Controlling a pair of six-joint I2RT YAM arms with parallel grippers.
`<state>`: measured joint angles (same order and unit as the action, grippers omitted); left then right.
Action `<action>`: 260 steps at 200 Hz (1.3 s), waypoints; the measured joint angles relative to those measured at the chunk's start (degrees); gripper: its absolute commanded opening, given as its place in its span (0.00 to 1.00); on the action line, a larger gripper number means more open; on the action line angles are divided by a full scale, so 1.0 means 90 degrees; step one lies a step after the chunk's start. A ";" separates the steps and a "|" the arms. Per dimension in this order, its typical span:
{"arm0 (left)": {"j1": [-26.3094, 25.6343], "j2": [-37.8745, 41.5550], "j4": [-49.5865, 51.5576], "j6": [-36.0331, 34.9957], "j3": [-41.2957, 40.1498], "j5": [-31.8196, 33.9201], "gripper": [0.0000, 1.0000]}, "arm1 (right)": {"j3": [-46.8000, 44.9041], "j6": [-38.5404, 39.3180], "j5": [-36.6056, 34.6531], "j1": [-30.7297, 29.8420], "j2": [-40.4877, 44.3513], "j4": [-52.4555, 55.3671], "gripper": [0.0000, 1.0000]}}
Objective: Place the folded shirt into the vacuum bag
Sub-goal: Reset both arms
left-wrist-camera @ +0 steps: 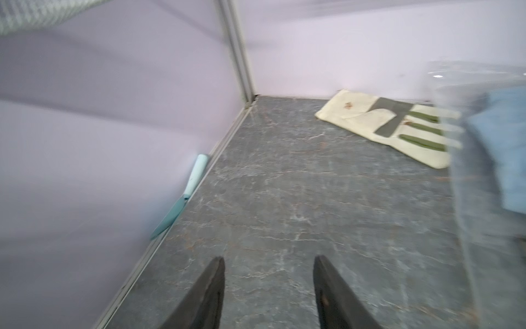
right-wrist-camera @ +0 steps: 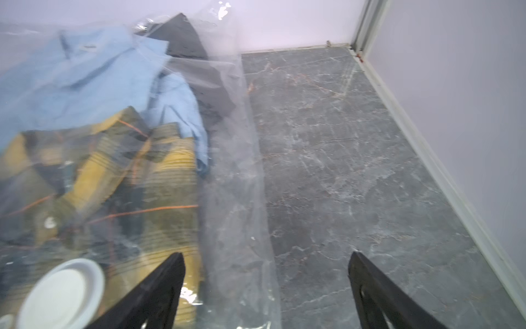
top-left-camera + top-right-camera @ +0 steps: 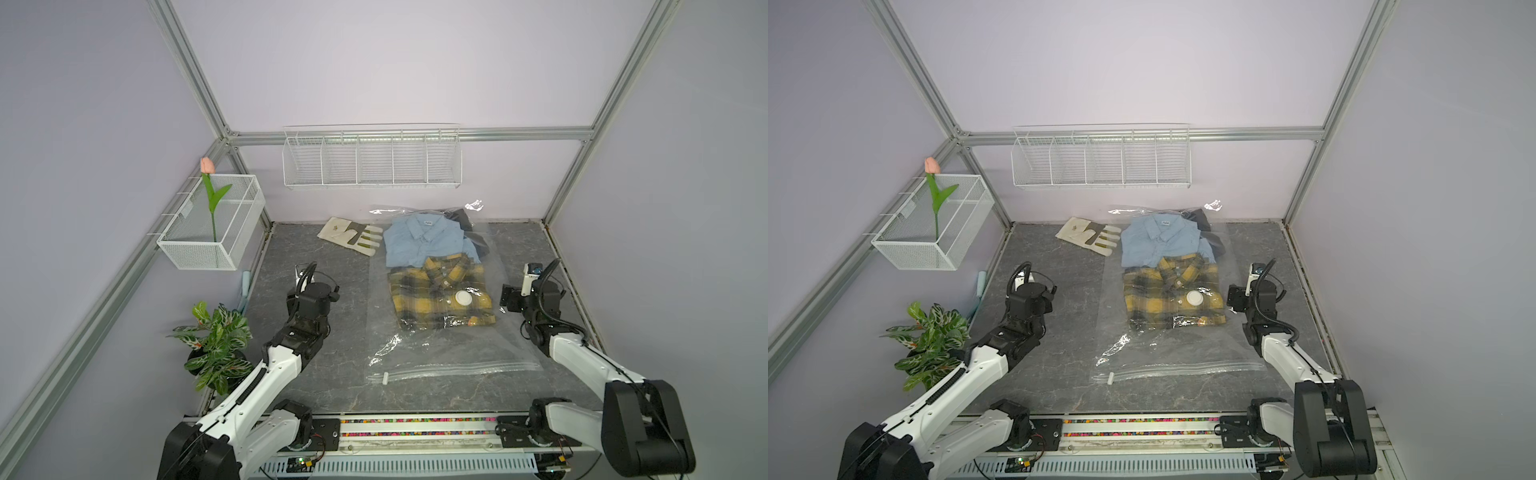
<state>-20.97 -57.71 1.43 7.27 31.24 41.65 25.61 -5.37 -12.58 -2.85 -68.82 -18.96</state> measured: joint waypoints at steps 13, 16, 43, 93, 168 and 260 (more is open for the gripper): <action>0.0267 -0.0197 -0.0459 -0.0010 -0.0262 0.0002 0.53 | -0.0236 0.0075 -0.0121 0.0036 -0.0158 -0.0491 0.93; 0.0316 -0.0272 -0.0585 -0.0022 -0.0318 -0.0017 0.54 | -0.0279 0.0102 -0.0138 0.0044 -0.0238 -0.0622 0.93; 0.0763 -0.1122 -0.1894 -0.0165 -0.0794 -0.0457 0.54 | -0.0573 0.0352 -0.0107 0.0100 -0.0945 -0.1775 0.94; 0.1345 -0.2137 -0.3820 -0.0607 -0.1022 -0.1846 0.55 | -0.1001 0.0529 0.0408 0.0398 -0.1877 -0.3888 0.97; 0.1906 -0.3242 -0.4894 -0.0512 -0.0981 -0.2623 0.99 | -0.0947 0.0622 0.0695 0.0393 -0.2212 -0.4301 0.89; 0.1921 -0.3232 -0.5076 -0.0308 -0.0981 -0.2470 0.99 | -0.0947 0.0527 0.0192 0.0391 -0.2212 -0.4401 0.89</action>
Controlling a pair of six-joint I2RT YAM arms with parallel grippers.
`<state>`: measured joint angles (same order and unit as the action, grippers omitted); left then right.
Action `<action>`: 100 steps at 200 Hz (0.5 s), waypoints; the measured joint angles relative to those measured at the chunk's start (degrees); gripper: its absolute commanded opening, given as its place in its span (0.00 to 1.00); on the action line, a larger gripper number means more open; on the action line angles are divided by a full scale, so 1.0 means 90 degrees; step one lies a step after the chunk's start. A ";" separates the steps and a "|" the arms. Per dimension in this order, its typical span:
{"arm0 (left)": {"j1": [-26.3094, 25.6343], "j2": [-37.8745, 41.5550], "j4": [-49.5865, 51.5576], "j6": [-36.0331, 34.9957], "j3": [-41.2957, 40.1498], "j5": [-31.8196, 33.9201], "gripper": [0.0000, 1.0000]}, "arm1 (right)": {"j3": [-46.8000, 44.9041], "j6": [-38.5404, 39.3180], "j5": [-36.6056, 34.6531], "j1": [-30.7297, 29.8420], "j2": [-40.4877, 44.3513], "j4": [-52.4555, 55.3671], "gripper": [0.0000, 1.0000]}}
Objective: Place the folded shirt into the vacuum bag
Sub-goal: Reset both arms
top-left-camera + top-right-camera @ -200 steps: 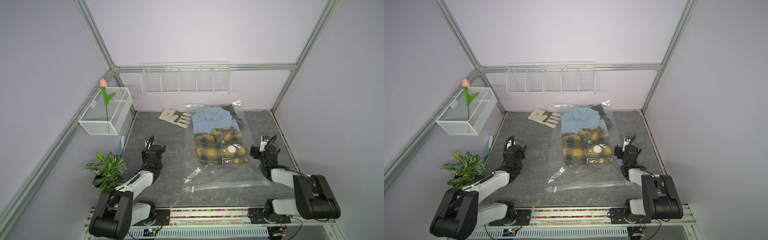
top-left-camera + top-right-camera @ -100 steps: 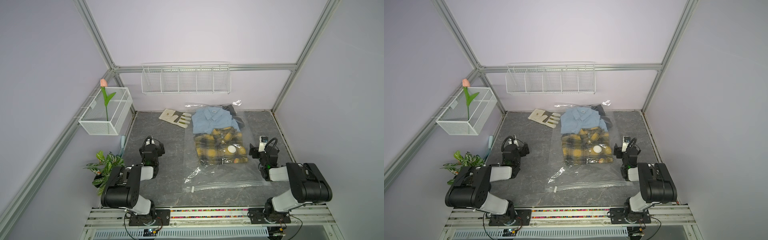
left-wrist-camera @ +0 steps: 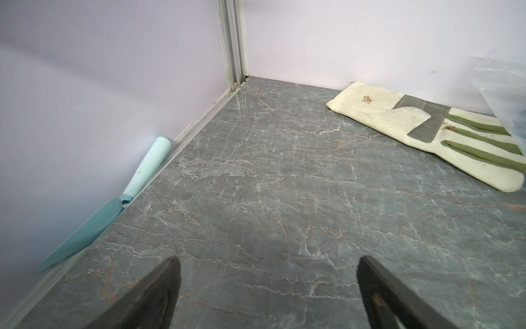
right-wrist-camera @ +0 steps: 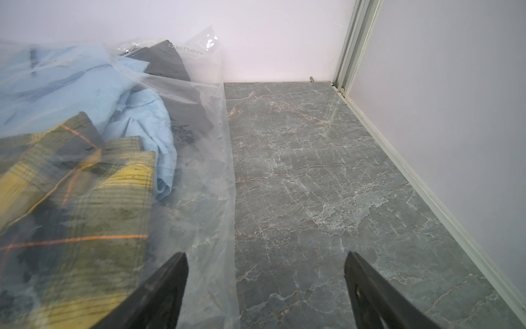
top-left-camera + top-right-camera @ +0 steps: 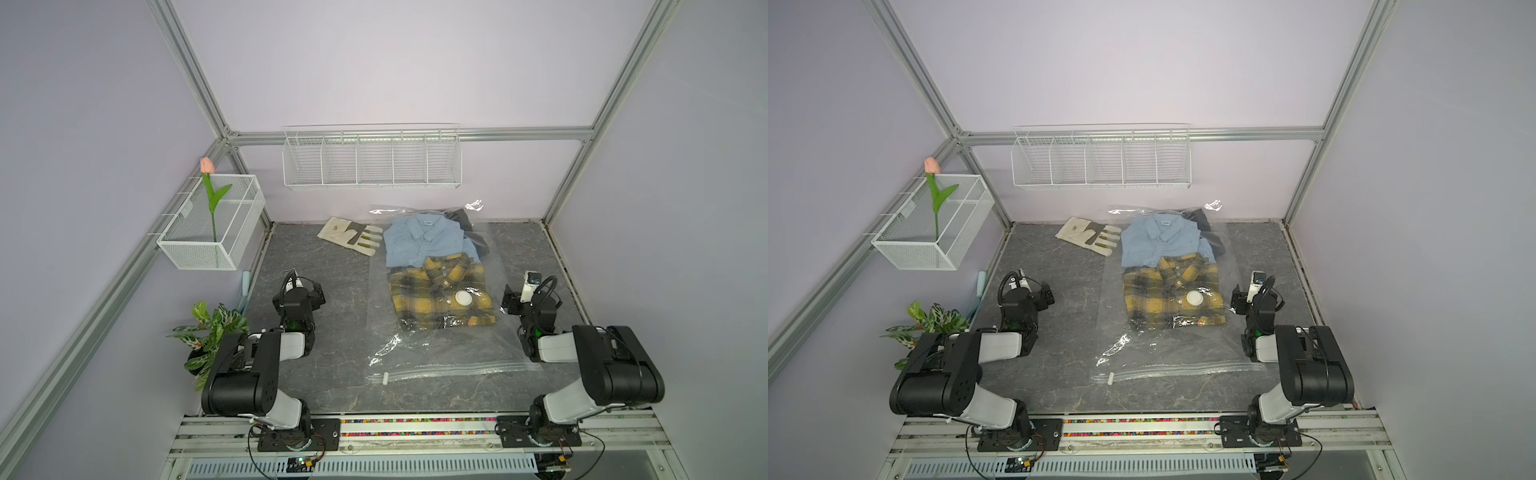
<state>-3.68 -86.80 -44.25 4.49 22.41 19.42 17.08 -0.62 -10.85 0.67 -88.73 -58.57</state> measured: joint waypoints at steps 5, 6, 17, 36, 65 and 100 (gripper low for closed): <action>-0.0010 0.0000 0.0000 -0.0002 0.0002 0.0012 0.99 | -0.0002 0.0000 -0.0007 0.0000 0.0000 0.0000 0.89; -0.0012 0.0000 0.0000 -0.0002 0.0002 0.0015 0.99 | 0.0000 0.0000 -0.0007 0.0000 0.0000 0.0000 0.89; -0.0029 0.0000 0.0002 -0.0022 0.0022 0.0034 0.99 | -0.0002 0.0000 -0.0010 0.0000 0.0000 0.0000 0.89; -0.0068 0.0000 0.0000 -0.0024 0.0041 0.0032 0.99 | -0.0002 0.0000 -0.0012 0.0000 0.0000 0.0000 0.89; -0.0075 0.0000 0.0000 -0.0024 0.0046 0.0034 0.99 | -0.0002 0.0000 -0.0022 0.0000 0.0000 -0.0002 0.89; -0.0075 0.0000 0.0000 -0.0024 0.0046 0.0034 0.99 | -0.0294 -0.0066 -0.0160 0.0000 0.0000 -0.0437 0.89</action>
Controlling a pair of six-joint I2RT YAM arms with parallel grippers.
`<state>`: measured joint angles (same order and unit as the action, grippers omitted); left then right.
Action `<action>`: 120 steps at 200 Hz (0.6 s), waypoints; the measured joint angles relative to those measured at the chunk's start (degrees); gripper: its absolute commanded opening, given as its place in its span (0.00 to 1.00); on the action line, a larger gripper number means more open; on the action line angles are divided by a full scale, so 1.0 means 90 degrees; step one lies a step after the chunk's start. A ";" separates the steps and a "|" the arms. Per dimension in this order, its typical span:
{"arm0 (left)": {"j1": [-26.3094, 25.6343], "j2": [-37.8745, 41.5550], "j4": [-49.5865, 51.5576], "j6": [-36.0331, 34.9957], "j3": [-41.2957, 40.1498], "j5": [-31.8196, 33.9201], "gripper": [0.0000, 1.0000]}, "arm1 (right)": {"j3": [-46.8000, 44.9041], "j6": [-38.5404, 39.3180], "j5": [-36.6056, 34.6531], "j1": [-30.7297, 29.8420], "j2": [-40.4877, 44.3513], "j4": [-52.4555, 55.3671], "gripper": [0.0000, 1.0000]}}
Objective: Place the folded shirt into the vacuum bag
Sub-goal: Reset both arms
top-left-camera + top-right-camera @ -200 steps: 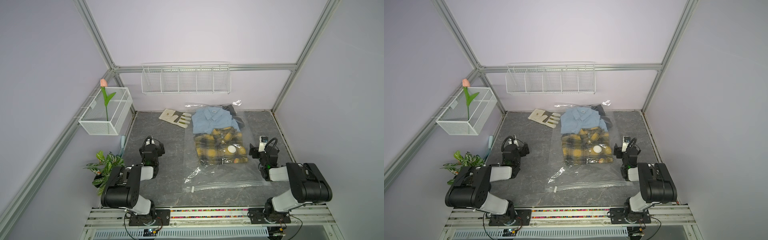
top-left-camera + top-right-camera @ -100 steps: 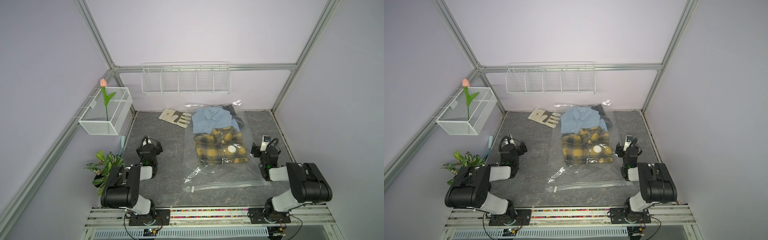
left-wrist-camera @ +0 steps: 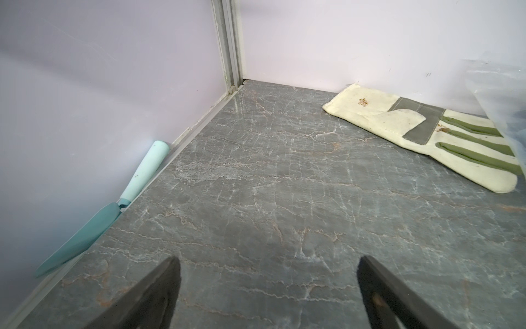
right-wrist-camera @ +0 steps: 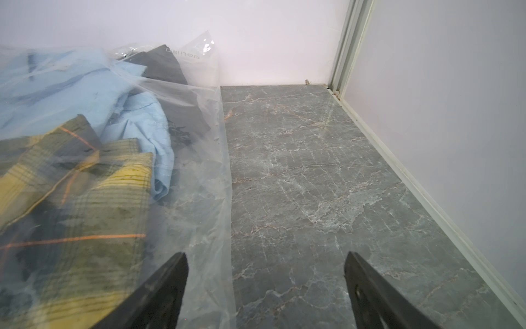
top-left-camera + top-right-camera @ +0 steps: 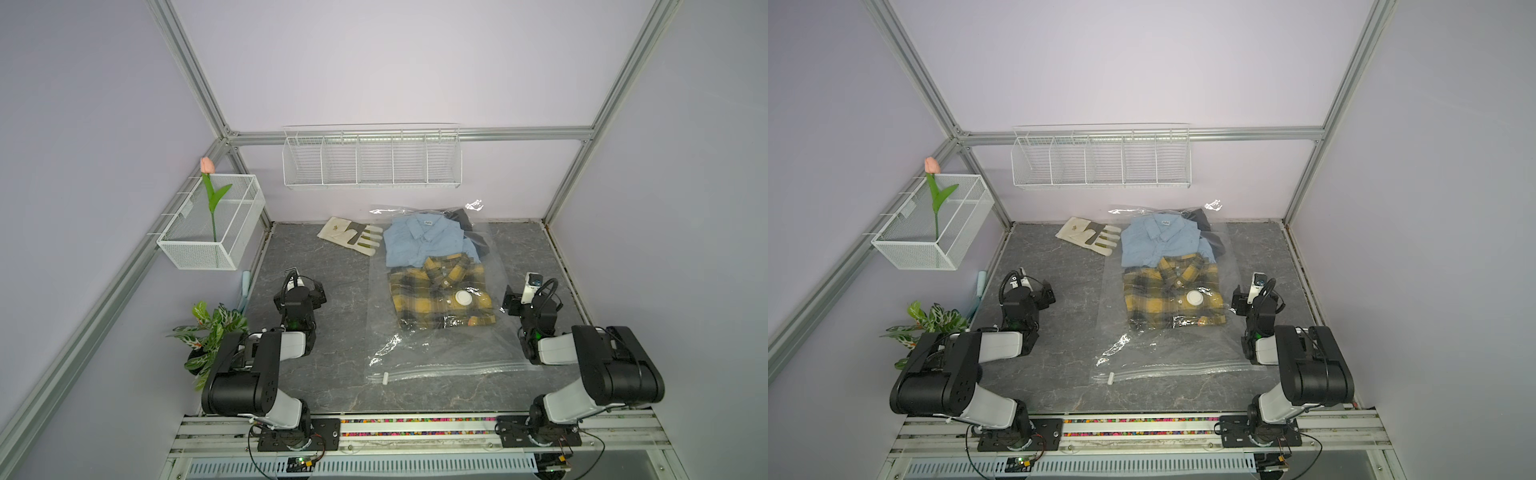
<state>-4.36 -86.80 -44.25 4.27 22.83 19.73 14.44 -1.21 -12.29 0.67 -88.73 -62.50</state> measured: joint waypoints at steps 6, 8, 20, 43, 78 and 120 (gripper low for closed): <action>0.0000 0.0000 0.0000 0.0000 0.0000 0.0000 0.99 | -0.0102 -0.0022 -0.0041 0.0002 0.0000 -0.0107 0.89; 0.0000 0.0000 0.0000 0.0000 0.0000 0.0000 0.99 | -0.0138 -0.0032 -0.0056 0.0005 0.0000 -0.0148 0.89; 0.0000 0.0000 0.0000 0.0000 0.0000 0.0000 0.99 | -0.0243 -0.0053 -0.0112 0.0005 -0.0002 -0.0226 0.89; 0.0000 0.0000 0.0000 0.0000 0.0000 0.0000 0.99 | -0.0265 0.0019 -0.0029 -0.0049 0.0432 0.0039 0.89; 0.0000 0.0000 0.0000 -0.0002 0.0000 0.0010 0.99 | -0.0080 0.0270 -0.0100 -0.0087 0.3449 0.1938 0.89; 0.0000 0.0000 0.0000 -0.0002 0.0005 0.0022 0.99 | -0.0163 0.0308 0.0119 -0.0041 0.2781 0.1819 0.89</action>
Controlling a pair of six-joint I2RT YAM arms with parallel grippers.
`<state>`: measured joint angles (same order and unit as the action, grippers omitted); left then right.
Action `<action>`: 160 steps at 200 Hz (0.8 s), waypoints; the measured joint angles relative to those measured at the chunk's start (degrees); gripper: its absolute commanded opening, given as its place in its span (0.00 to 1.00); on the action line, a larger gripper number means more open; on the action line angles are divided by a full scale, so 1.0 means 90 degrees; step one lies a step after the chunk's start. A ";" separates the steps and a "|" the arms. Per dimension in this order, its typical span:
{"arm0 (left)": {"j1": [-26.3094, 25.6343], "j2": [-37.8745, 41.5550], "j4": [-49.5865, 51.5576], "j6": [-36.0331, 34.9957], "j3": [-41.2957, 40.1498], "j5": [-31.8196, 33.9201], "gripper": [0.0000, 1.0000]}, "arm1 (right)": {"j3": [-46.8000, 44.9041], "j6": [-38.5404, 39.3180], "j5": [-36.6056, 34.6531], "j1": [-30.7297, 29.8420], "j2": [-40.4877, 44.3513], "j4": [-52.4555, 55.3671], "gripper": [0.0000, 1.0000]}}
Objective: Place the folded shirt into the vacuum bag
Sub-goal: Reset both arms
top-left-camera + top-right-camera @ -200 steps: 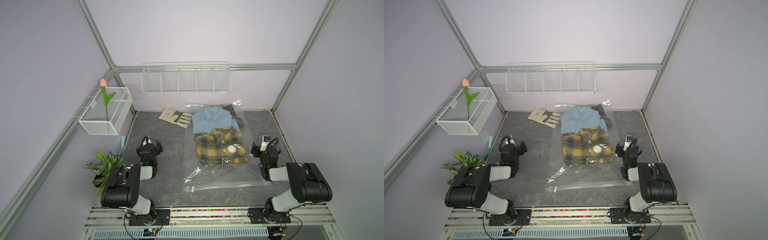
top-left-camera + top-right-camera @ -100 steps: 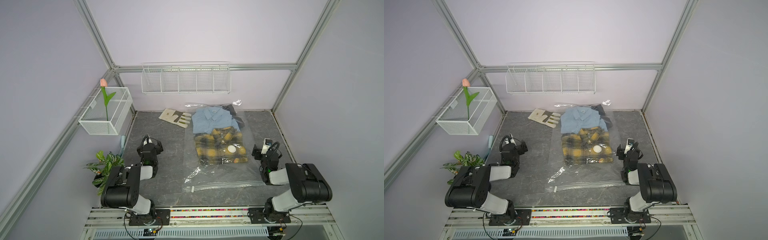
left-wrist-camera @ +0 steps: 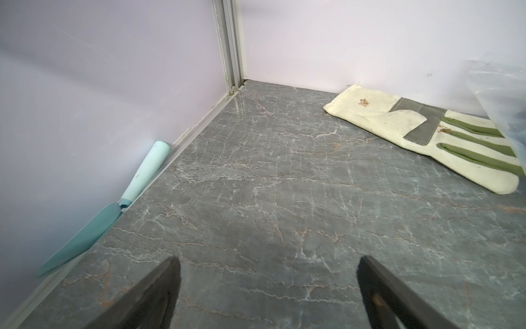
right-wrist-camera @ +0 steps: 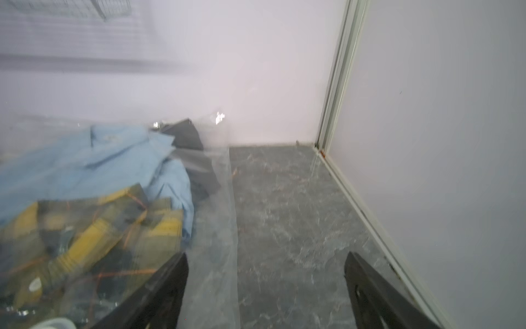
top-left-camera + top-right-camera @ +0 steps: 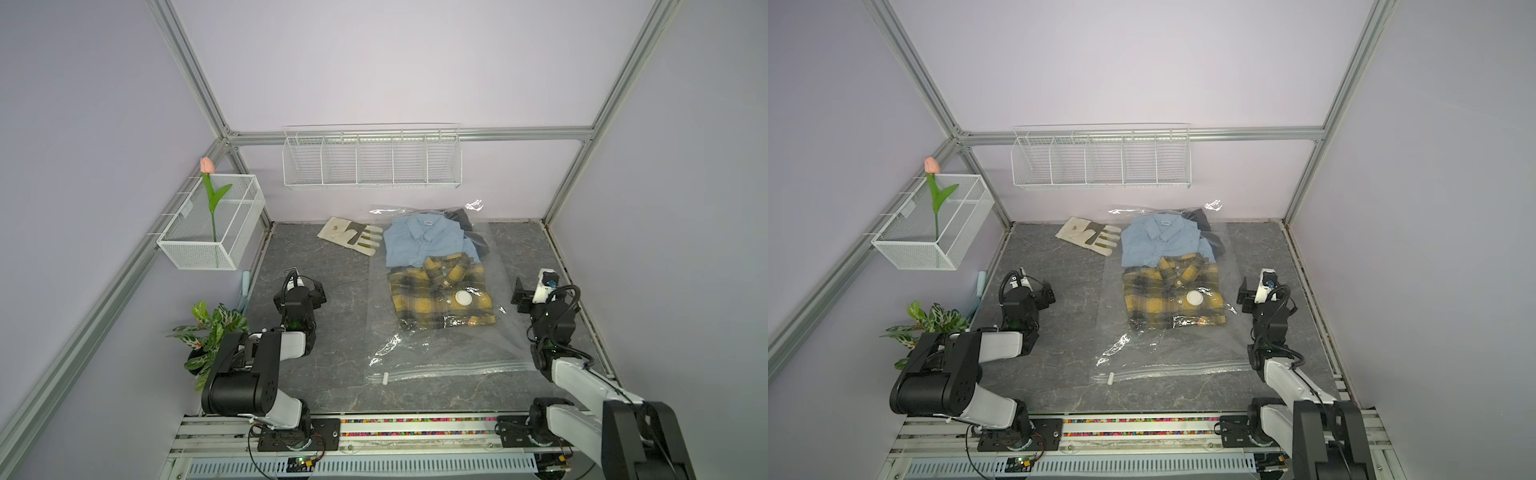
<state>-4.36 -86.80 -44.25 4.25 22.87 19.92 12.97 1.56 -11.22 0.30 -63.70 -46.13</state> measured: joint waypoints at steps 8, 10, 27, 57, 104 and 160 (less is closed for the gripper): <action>0.0000 0.0000 0.0000 0.0000 0.0000 0.0000 0.99 | -0.0036 0.0002 0.0032 0.0002 -0.0100 0.0153 0.89; 0.0000 0.0000 0.0000 0.0000 0.0002 0.0000 0.99 | -0.0036 0.0002 0.0044 0.0002 -0.0119 0.0189 0.89; 0.0000 0.0000 0.0000 0.0000 0.0002 0.0002 0.99 | -0.0034 0.0000 0.0124 0.0012 -0.0238 0.0192 0.89; 0.0000 0.0000 0.0000 0.0000 0.0002 0.0002 0.99 | -0.0027 -0.0005 0.0274 0.0039 -0.0901 -0.0202 0.89; 0.0000 0.0000 0.0000 0.0000 0.0005 0.0002 0.99 | -0.0012 -0.0097 0.0571 0.0148 -0.2001 -0.1112 0.89; 0.0000 0.0000 0.0000 0.0000 0.0005 0.0002 0.99 | 0.0182 -0.0134 0.0862 0.0185 -0.2773 -0.1545 0.89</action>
<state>-4.36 -86.80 -44.25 4.25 22.92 19.94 14.61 0.36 -3.46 1.96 -88.66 -60.03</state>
